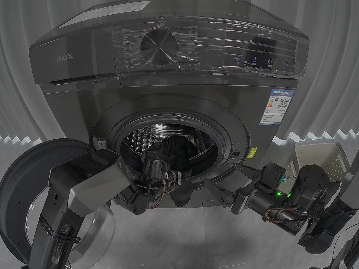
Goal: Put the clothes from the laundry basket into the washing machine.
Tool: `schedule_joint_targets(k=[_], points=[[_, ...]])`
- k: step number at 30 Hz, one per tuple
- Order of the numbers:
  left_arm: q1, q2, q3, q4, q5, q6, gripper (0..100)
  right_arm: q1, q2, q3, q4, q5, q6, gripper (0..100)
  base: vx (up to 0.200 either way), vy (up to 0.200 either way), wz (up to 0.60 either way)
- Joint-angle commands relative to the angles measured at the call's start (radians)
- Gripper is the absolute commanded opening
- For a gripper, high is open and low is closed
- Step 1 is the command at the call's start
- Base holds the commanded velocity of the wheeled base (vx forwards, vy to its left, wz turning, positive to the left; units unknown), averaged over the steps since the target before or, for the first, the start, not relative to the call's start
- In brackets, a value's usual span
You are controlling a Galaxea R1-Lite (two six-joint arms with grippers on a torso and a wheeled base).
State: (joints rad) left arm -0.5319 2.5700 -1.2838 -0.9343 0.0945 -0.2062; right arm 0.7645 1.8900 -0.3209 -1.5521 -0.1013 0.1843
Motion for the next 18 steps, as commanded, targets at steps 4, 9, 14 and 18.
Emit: schedule_joint_targets(k=[4,9,14,18], points=[[0.006,0.049,-0.031,-0.006,0.002,-0.001,0,-0.001,0.0,-0.003,0.0,0.0,0.0,100,0.0,0.0,0.0],[0.012,0.049,-0.089,-0.028,0.016,-0.002,0,0.001,0.001,0.0,0.0,0.002,0.001,100,0.0,0.0,0.0],[0.026,0.045,-0.189,-0.043,0.067,-0.012,0,0.001,0.0,-0.003,0.0,0.0,0.012,100,0.0,0.0,0.0],[0.033,0.052,-0.224,-0.061,0.073,-0.012,0,0.003,0.0,-0.004,0.0,0.0,0.015,100,0.0,0.0,0.0]])
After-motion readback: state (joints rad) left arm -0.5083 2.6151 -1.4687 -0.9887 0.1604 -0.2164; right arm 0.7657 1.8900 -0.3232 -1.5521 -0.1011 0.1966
